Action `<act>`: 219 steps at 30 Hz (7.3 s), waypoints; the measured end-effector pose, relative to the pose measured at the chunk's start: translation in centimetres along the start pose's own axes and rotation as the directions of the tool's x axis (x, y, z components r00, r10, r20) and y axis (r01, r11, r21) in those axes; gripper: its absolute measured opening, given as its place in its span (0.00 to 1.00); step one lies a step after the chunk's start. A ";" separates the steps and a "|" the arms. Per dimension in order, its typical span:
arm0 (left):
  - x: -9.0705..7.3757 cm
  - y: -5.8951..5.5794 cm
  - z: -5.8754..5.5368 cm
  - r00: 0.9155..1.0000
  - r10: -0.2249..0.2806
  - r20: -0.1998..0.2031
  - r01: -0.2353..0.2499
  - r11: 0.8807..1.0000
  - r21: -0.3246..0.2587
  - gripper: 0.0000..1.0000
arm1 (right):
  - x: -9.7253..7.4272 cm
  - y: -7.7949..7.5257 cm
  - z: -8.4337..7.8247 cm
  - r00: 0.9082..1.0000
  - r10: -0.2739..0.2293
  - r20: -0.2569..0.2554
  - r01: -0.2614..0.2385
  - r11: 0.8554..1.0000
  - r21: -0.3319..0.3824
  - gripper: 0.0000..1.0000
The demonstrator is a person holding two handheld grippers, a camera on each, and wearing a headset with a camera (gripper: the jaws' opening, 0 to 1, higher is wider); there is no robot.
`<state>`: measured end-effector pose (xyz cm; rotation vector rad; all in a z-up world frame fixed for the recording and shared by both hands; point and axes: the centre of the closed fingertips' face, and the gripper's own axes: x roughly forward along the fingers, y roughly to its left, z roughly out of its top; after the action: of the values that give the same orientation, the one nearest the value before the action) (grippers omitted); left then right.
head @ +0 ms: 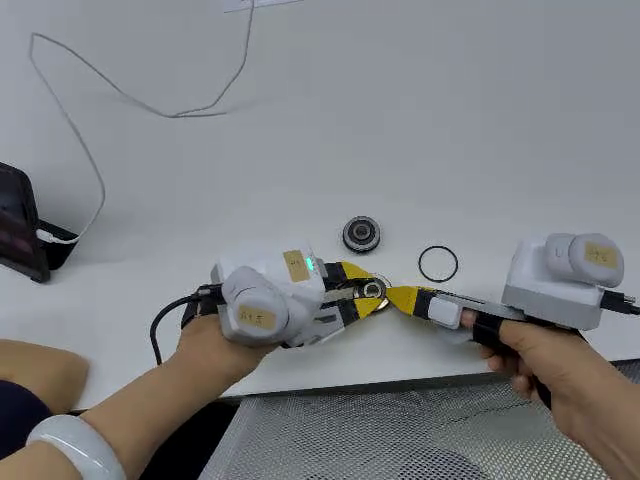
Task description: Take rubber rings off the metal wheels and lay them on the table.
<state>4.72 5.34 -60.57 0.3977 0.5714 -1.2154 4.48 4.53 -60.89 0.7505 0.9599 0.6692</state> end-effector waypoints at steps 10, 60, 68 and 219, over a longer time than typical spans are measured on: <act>0.0 -0.1 0.1 1.000 0.000 -0.001 0.000 1.000 -0.002 0.13 | 0.0 0.0 0.1 1.000 -0.007 -0.007 0.007 1.000 -0.019 0.08; -0.1 0.0 0.0 1.000 0.000 0.003 0.000 1.000 -0.007 0.13 | 0.3 2.3 0.3 0.997 0.065 -0.035 -0.067 0.996 -0.064 0.01; -0.2 -0.1 0.2 1.000 -0.016 0.010 0.016 1.000 -0.015 0.14 | 0.2 1.8 0.4 0.999 0.044 -0.020 -0.045 0.997 -0.057 0.01; -0.1 6.9 2.2 0.985 0.154 0.074 -0.147 0.984 -0.101 0.22 | -0.3 0.2 5.6 0.995 -0.070 0.071 0.094 0.897 -0.433 0.12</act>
<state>11.70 6.31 -58.88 0.3034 0.5171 -1.0501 9.28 2.95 -58.56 0.3254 0.7497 0.7526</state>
